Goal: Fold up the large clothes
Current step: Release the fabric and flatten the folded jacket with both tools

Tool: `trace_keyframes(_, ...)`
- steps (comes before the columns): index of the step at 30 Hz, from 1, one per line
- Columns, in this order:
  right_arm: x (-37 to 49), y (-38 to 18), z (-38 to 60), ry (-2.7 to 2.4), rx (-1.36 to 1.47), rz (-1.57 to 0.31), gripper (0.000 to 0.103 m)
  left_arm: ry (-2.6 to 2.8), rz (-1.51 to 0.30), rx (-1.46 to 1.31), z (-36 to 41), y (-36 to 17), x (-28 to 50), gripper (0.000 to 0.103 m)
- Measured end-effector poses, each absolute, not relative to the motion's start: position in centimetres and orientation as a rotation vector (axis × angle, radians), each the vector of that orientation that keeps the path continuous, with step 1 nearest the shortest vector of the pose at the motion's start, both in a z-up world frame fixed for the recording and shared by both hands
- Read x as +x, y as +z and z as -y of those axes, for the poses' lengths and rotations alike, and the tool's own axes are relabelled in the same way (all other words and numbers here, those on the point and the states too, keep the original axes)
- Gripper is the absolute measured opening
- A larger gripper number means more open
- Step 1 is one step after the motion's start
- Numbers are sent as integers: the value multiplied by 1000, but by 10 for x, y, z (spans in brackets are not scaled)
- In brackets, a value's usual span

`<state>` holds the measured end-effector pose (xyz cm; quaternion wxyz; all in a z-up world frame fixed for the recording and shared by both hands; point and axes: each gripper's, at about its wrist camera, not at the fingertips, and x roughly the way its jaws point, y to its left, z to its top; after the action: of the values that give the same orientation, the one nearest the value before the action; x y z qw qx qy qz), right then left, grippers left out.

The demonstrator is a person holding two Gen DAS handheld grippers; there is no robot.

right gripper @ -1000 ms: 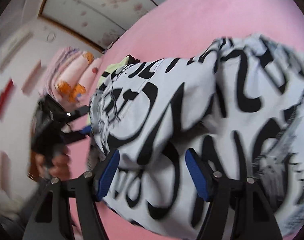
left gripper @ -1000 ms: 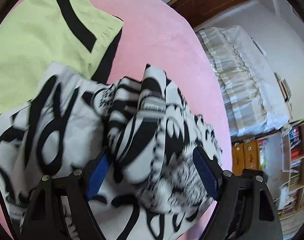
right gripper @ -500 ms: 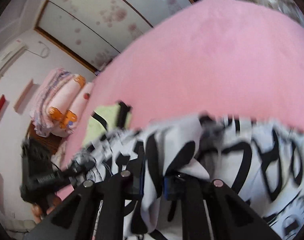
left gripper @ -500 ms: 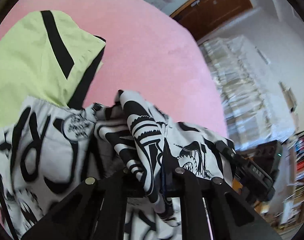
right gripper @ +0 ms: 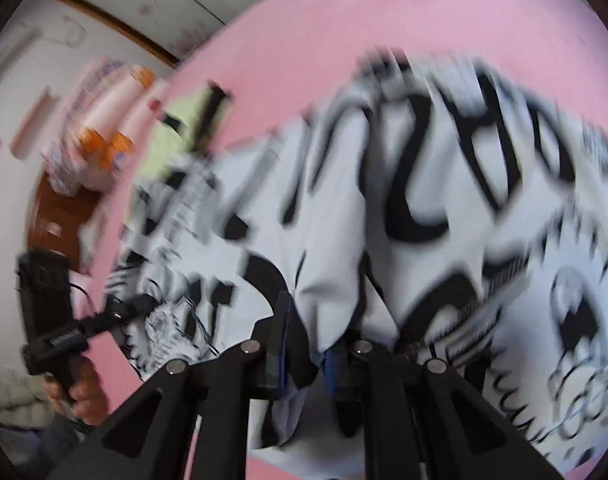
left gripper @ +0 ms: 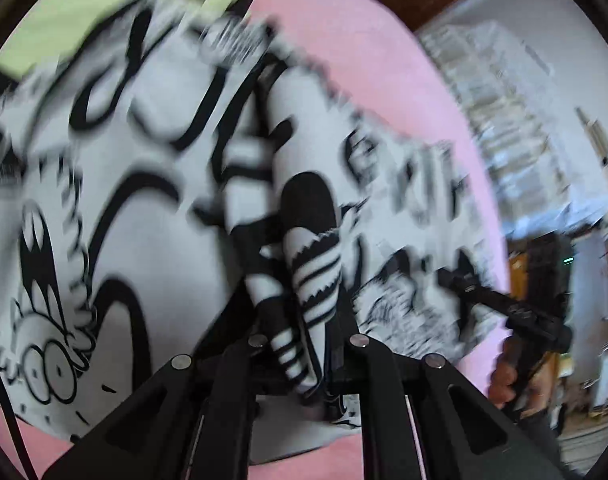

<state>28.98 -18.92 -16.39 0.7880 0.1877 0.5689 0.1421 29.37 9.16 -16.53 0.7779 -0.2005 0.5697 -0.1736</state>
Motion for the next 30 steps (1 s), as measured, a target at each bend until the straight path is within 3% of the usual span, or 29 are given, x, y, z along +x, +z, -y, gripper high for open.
trace_keyframes(6,268,-163,183,231,342,-1147,32,-366,-1206,-479,-99,-177,283,15)
trace_keyframes(11,255,-135,186,170,229,-1108,36,-287,-1173,-269,-92,-146,273,46)
trace_keyframes(20,235,-86,155,119,63,-920,39,-197,-894,-104,-62,-68,265,46)
trace_keyframes(21,237,-87,144,133,46,-912,39,-204,-889,-102,-53,-70,269,46)
trace_keyframes(24,241,-96,107,173,-10,-894,39,-230,-915,-116,-36,-83,278,32)
trace_keyframes(30,242,-138,83,197,-89,-965,39,-170,-1031,-56,-33,-141,279,28)
